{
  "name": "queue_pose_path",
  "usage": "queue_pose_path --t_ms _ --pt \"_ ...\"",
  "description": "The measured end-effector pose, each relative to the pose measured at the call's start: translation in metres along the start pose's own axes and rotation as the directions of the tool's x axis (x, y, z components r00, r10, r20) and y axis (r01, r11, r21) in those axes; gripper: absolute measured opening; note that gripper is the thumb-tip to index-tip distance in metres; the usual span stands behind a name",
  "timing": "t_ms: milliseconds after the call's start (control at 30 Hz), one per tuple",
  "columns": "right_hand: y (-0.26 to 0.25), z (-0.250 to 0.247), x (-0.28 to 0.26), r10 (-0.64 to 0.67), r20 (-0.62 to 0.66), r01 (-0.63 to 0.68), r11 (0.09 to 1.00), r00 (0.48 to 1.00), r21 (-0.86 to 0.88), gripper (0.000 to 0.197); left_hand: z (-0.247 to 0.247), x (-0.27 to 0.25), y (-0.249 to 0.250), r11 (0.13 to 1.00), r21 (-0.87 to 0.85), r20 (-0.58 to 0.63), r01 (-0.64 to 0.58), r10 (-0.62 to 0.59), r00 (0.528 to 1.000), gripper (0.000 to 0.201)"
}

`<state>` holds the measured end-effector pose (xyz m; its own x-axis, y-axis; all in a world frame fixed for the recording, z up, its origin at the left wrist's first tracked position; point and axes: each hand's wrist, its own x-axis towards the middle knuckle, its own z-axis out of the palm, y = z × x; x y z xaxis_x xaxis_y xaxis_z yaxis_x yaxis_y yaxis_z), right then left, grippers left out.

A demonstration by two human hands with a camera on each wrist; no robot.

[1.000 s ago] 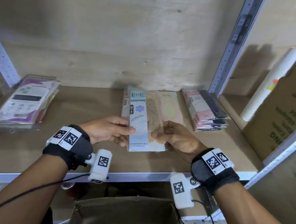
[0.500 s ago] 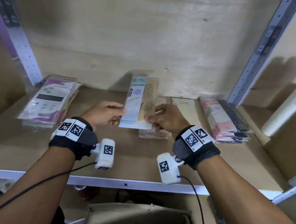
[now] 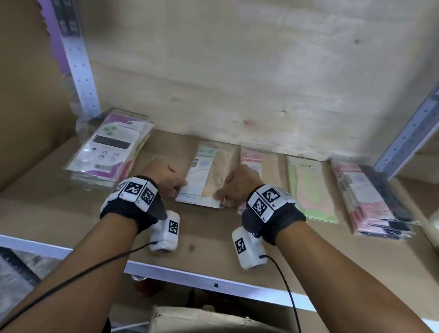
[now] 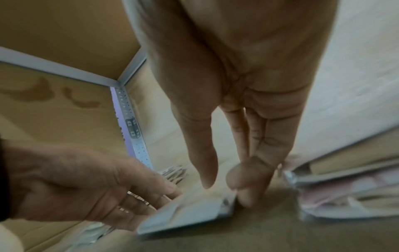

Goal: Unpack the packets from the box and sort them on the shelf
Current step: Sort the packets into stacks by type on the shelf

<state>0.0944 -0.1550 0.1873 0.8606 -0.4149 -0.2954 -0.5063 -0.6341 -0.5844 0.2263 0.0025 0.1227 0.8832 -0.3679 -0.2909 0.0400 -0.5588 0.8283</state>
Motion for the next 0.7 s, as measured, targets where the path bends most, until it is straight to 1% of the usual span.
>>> queue_pose_path --t_ms 100,200,333,400,500,567,600,633,667,700 --pt "-0.005 0.001 0.000 0.008 0.039 -0.007 1.000 0.999 -0.016 0.041 -0.001 -0.004 0.002 0.999 -0.019 0.017 0.039 -0.039 0.999 0.014" --pt "-0.008 0.001 0.000 -0.002 0.025 0.003 0.999 1.000 -0.050 0.042 -0.002 -0.006 0.004 0.999 -0.016 0.031 0.041 -0.040 0.999 0.022" --pt "-0.009 0.003 0.002 -0.021 0.014 0.022 1.000 1.000 -0.019 0.039 -0.001 -0.008 0.006 0.999 -0.014 0.059 0.046 -0.045 0.997 0.027" --pt "-0.011 0.004 0.002 -0.006 0.029 0.008 0.999 1.000 -0.041 0.034 0.000 -0.011 0.008 0.999 -0.011 0.060 0.041 -0.040 0.997 0.026" --pt "-0.012 0.006 0.002 0.004 0.047 -0.001 0.999 0.999 -0.050 0.020 0.001 -0.015 0.011 0.999 -0.018 0.057 0.034 -0.033 0.998 0.026" --pt "-0.011 0.007 0.003 -0.003 0.043 0.006 0.997 0.999 -0.072 0.016 0.000 -0.019 0.013 1.000 0.001 0.038 0.020 -0.020 0.999 0.020" --pt "-0.011 0.006 0.003 -0.016 0.040 0.020 0.995 0.999 -0.093 0.020 -0.003 -0.022 0.014 0.999 0.037 0.007 0.006 -0.006 1.000 0.019" --pt "-0.010 0.005 0.004 -0.035 0.027 0.038 0.990 0.999 -0.133 0.029 -0.008 -0.023 0.015 0.996 0.086 -0.036 -0.013 0.016 0.999 0.021" --pt "-0.010 0.003 0.005 -0.059 0.001 0.058 0.981 0.998 -0.183 0.038 -0.014 -0.025 0.016 0.992 0.122 -0.083 -0.032 0.043 0.996 0.024" --pt "-0.012 0.000 0.007 -0.091 -0.035 0.081 0.970 0.995 -0.227 0.043 -0.022 -0.027 0.017 0.990 0.130 -0.124 -0.053 0.069 0.990 0.027"
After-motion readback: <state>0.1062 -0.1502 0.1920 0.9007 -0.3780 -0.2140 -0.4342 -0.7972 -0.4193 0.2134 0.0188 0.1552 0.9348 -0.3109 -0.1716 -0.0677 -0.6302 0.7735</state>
